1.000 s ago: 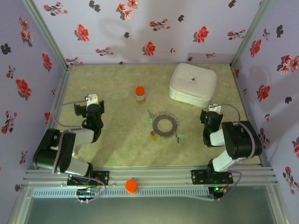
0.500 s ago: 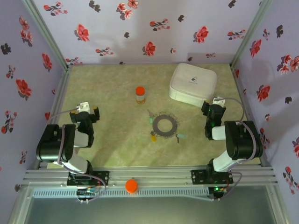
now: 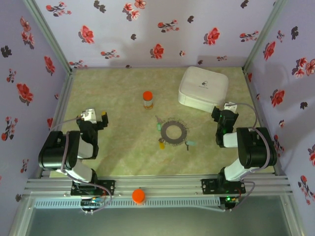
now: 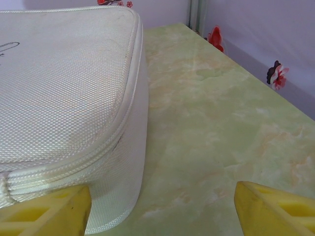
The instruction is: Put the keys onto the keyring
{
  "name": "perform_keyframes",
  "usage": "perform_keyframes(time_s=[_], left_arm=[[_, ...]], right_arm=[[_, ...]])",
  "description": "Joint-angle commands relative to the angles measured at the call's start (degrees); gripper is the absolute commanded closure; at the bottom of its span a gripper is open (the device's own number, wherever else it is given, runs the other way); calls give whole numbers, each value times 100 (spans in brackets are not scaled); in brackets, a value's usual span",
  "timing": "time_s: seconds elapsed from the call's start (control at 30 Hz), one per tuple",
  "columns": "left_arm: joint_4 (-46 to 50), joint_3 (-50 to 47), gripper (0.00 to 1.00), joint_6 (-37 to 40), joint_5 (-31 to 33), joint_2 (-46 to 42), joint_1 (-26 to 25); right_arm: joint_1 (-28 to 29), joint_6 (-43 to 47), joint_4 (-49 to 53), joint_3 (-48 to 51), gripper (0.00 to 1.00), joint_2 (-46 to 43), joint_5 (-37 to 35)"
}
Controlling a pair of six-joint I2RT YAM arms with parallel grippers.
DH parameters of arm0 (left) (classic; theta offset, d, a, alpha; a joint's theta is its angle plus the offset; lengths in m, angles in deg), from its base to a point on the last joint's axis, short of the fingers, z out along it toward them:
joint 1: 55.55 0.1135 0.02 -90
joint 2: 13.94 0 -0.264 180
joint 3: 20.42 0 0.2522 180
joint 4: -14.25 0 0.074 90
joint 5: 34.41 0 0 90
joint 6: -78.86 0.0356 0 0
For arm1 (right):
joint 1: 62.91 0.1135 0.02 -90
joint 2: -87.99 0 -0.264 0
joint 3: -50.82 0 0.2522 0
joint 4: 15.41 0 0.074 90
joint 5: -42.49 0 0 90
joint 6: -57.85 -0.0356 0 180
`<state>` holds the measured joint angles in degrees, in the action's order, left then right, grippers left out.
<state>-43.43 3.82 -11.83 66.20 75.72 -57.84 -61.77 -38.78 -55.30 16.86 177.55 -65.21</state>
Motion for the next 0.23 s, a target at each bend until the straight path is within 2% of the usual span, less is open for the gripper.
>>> perform_keyframes(time_s=[0.0,0.03,0.1,0.2], left_arm=[[1635,935,0,268,-327,-144,0],[1980,1166,0,254,-513,-107,53],[2000,1177,0,166,-591,-106,162],[1770,1052,0,188,-638,-124,157]], right_arm=[[-1,-93,56,-53,27,-42,29],[-6,-93,55,-50,28,-42,30],[0,-93,47,-49,27,-44,29],[-1,-93,39,-45,20,-52,29]])
